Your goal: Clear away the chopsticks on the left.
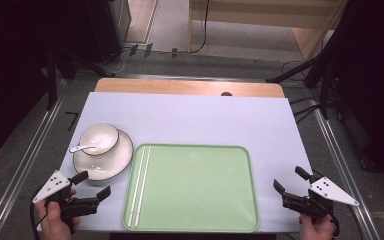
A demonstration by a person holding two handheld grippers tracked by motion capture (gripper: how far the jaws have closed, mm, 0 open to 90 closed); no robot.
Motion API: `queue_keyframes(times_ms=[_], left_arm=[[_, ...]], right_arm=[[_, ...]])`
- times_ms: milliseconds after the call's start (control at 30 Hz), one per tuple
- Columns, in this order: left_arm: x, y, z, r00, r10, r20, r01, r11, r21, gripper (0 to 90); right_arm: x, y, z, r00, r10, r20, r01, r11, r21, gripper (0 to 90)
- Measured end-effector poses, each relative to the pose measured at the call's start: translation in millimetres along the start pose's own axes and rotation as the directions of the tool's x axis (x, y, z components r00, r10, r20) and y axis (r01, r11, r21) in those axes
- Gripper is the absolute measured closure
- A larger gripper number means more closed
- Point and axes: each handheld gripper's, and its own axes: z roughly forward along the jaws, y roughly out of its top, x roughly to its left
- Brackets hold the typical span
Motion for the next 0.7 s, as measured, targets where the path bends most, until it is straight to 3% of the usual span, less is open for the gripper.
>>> queue_keyframes(times_ms=[300, 700], left_arm=[[11.4, -5.0, -16.4, 1.0, -0.008, -0.005, 0.007, 0.9995, -0.03, 0.0], [20.3, -6.8, -19.5, 0.9993, -0.021, -0.032, 0.02, 0.9993, -0.031, 0.0]], right_arm=[[-1.9, -0.7, -0.8, 0.9999, 0.01, 0.003, -0.01, 1.0, -0.003, 12.9], [-3.7, -1.6, -1.8, 0.9997, 0.022, 0.011, -0.022, 1.0, -0.005, 12.9]])
